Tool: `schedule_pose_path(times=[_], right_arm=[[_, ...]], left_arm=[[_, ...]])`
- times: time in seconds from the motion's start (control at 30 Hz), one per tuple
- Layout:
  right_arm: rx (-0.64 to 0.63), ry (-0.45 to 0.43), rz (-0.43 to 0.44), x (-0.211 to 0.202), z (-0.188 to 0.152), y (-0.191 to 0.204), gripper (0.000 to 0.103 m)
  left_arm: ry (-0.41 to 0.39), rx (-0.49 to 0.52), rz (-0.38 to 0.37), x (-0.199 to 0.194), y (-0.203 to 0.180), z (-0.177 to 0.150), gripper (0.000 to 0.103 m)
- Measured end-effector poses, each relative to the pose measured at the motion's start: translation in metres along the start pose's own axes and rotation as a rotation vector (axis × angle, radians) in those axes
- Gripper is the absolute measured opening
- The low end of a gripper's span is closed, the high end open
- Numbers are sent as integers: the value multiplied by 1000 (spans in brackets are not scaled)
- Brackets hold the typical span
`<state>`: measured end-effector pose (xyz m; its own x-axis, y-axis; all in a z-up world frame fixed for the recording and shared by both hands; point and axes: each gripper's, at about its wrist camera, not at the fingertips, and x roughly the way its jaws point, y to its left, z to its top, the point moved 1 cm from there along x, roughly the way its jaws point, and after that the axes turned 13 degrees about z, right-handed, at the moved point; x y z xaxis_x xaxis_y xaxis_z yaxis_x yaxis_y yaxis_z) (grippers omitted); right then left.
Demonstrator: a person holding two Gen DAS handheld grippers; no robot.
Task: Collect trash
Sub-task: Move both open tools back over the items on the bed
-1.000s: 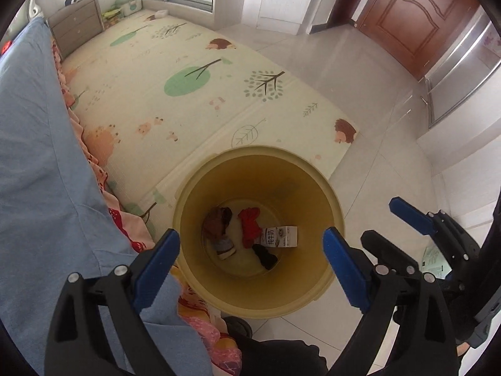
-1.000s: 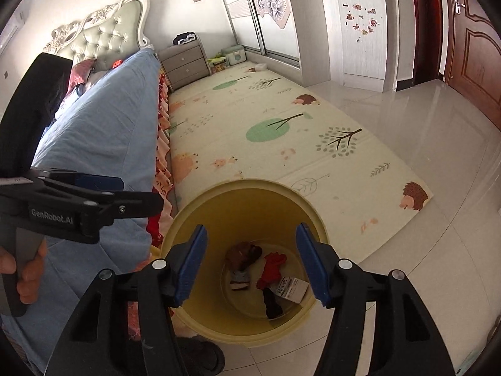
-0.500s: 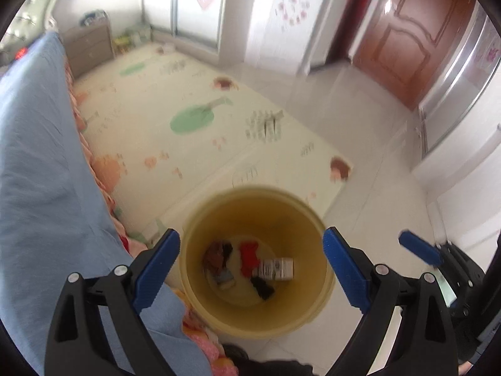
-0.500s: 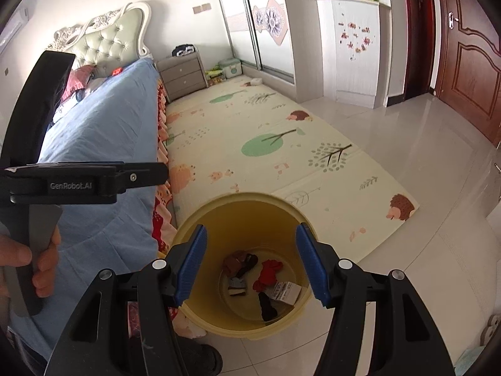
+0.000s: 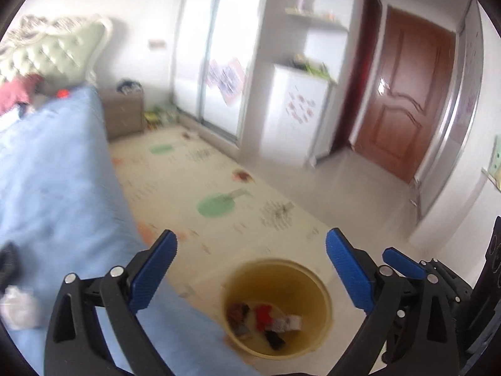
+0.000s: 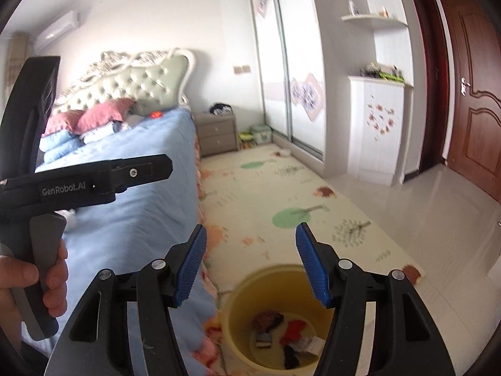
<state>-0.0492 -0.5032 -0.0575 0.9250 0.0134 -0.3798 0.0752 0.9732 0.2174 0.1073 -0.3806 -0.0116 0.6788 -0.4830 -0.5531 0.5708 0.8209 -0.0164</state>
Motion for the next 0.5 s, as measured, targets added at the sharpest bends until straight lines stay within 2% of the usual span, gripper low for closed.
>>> schedule_pose_path(times=[0.1,0.27,0.4,0.5], right_arm=[[-39,-33,63,0,11,33,61],[-101,-46,161,10,23,88,64],[-133,-46,236,18,26,135,71],[-169,-41,289,26,24,171,79]], left_arm=[[-67,-20,77,-34,34,-2,99],[-132,-62,224,-85,94,-15,99],[-131,-88,354,-116,144,-31,99],[-124,-111,413,-134,182,-44,99]])
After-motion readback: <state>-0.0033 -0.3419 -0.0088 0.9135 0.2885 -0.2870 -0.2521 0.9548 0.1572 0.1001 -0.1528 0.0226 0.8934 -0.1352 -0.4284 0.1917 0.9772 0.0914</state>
